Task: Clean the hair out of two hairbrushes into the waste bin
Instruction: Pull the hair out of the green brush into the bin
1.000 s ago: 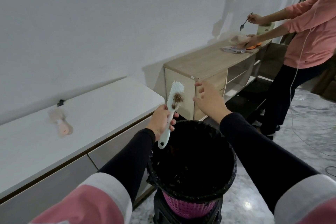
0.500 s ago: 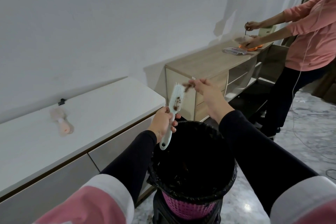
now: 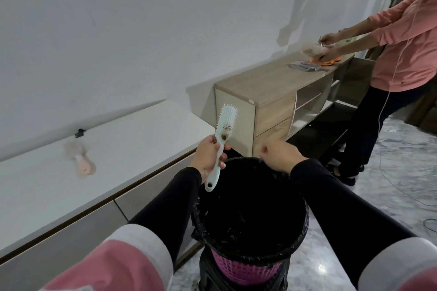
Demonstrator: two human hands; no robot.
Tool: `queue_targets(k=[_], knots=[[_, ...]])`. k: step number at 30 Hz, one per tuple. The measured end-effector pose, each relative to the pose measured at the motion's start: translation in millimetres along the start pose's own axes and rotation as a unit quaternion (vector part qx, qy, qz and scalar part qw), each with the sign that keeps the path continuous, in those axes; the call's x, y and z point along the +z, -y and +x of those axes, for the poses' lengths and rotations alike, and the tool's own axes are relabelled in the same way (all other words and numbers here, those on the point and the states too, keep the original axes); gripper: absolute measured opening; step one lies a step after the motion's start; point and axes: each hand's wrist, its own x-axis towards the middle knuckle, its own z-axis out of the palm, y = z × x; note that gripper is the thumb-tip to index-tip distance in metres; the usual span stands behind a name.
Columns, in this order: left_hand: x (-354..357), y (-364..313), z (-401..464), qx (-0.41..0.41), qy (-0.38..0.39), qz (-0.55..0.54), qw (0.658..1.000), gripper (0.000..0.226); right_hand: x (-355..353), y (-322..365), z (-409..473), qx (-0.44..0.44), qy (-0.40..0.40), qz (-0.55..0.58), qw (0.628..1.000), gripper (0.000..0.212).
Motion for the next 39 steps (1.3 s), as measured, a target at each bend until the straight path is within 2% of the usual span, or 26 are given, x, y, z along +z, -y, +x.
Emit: queue_targets(k=[2,4,6,8,10,12,15,18,19,22,25,26,27,30,31,32,34,36,37,39], knots=[[-1.5,0.1,-0.2,0.007,0.004,0.006,1.0,0.041,2.5,0.4,-5.9,-0.003,0.106,-0.009,0.994,0.023],[-0.6,0.3,-0.4,0.011,0.004,0.006,1.0,0.041,1.3,5.4,-8.2,-0.016,0.149,0.032,0.988,0.028],[2.1,-0.3,-0.3,0.003,0.0,-0.003,1.0,0.038,-3.0,11.3,-5.1,-0.015,0.093,0.068,0.993,0.028],[5.6,-0.2,0.1,0.001,-0.001,-0.003,1.0,0.037,-7.7,17.2,-1.5,-0.017,-0.051,0.134,0.99,0.025],[8.8,1.8,-0.5,0.008,0.001,0.01,1.0,0.036,-11.9,23.4,0.5,-0.075,-0.167,0.241,0.953,0.02],[11.3,3.6,-1.3,0.009,0.008,0.01,1.0,0.036,-16.8,28.5,1.9,-0.151,-0.22,0.219,0.939,0.019],[15.7,4.2,-1.7,0.005,0.015,0.008,1.0,0.038,-16.3,31.3,4.5,-0.193,-0.263,0.105,0.939,0.021],[18.8,4.6,-2.5,0.002,0.022,0.023,0.999,0.039,-9.7,31.0,8.2,-0.182,-0.309,0.078,0.93,0.015],[18.4,5.0,-2.5,0.0,0.022,0.025,0.999,0.039,-8.6,31.6,8.8,-0.169,-0.305,0.106,0.931,0.014],[14.9,6.2,-1.8,-0.008,0.014,0.023,1.0,0.036,-16.5,32.6,9.5,-0.104,-0.243,0.294,0.919,0.015],[11.2,5.6,-1.4,-0.003,0.007,0.025,1.0,0.037,-31.9,32.9,5.1,-0.082,-0.206,0.378,0.899,0.014],[10.3,5.4,-1.0,-0.001,0.006,0.025,1.0,0.038,-36.7,33.3,3.5,-0.08,-0.189,0.43,0.879,0.011],[9.5,5.2,-0.2,0.0,0.004,0.026,1.0,0.038,-41.8,34.4,1.1,-0.078,-0.166,0.504,0.844,0.012],[9.7,4.3,0.0,0.005,0.002,0.035,0.999,0.038,-52.6,32.8,-1.3,-0.068,-0.072,0.72,0.687,0.015],[10.3,3.8,-0.4,0.007,0.002,0.034,0.999,0.038,-54.2,31.5,-1.1,-0.057,-0.048,0.757,0.649,0.016],[10.9,3.6,-0.8,0.007,0.002,0.033,0.999,0.04,-54.7,29.9,-0.7,-0.043,-0.035,0.773,0.632,0.017],[12.6,3.0,-1.2,0.006,0.003,0.031,0.999,0.042,-53.3,27.3,1.3,-0.026,-0.03,0.761,0.648,0.019],[14.0,2.6,-1.1,0.007,0.004,0.036,0.999,0.041,-50.5,26.0,3.3,-0.034,-0.059,0.716,0.694,0.02],[14.3,2.5,-1.0,0.009,0.002,0.041,0.999,0.041,-48.9,25.3,3.9,-0.04,-0.087,0.675,0.731,0.02],[14.0,2.1,-1.7,0.014,0.0,0.049,0.999,0.039,-44.7,22.1,3.7,-0.057,-0.147,0.521,0.839,0.018]])
